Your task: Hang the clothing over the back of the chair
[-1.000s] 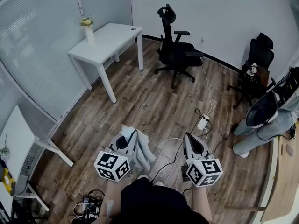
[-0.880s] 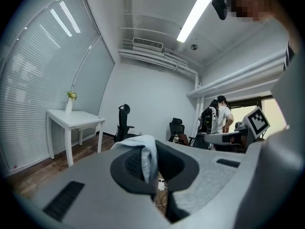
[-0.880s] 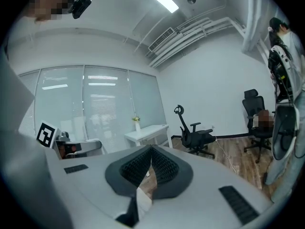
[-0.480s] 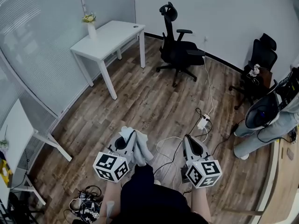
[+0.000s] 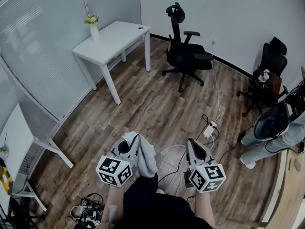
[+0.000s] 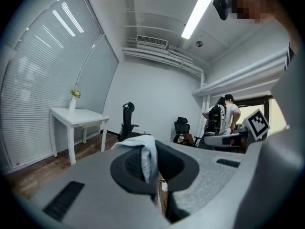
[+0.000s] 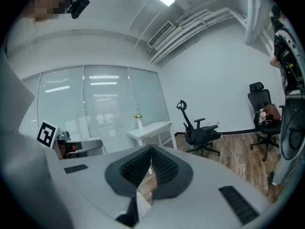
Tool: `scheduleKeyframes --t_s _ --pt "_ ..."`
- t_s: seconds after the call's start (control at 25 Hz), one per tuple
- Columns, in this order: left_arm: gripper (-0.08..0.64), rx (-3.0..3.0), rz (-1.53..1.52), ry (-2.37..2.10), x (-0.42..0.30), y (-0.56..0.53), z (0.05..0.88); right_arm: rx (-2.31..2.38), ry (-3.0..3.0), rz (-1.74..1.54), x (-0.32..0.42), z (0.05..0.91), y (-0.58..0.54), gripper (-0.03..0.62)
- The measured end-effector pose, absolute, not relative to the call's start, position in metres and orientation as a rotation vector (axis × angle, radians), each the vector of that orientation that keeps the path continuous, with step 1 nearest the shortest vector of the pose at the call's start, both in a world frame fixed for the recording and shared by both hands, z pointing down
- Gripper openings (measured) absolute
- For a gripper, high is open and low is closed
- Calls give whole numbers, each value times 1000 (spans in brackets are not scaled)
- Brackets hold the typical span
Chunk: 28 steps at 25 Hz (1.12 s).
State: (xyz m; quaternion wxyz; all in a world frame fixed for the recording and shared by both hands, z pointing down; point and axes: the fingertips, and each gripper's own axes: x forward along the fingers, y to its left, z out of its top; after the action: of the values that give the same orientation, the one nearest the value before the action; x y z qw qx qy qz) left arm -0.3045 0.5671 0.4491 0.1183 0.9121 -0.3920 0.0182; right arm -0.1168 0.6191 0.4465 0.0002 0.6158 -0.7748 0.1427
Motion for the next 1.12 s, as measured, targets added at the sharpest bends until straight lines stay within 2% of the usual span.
scheduleKeyframes --t_s 1.12 --pt "17 2708 22 -1125 -293 316 423 1950 -2421 394 -105 417 366 28"
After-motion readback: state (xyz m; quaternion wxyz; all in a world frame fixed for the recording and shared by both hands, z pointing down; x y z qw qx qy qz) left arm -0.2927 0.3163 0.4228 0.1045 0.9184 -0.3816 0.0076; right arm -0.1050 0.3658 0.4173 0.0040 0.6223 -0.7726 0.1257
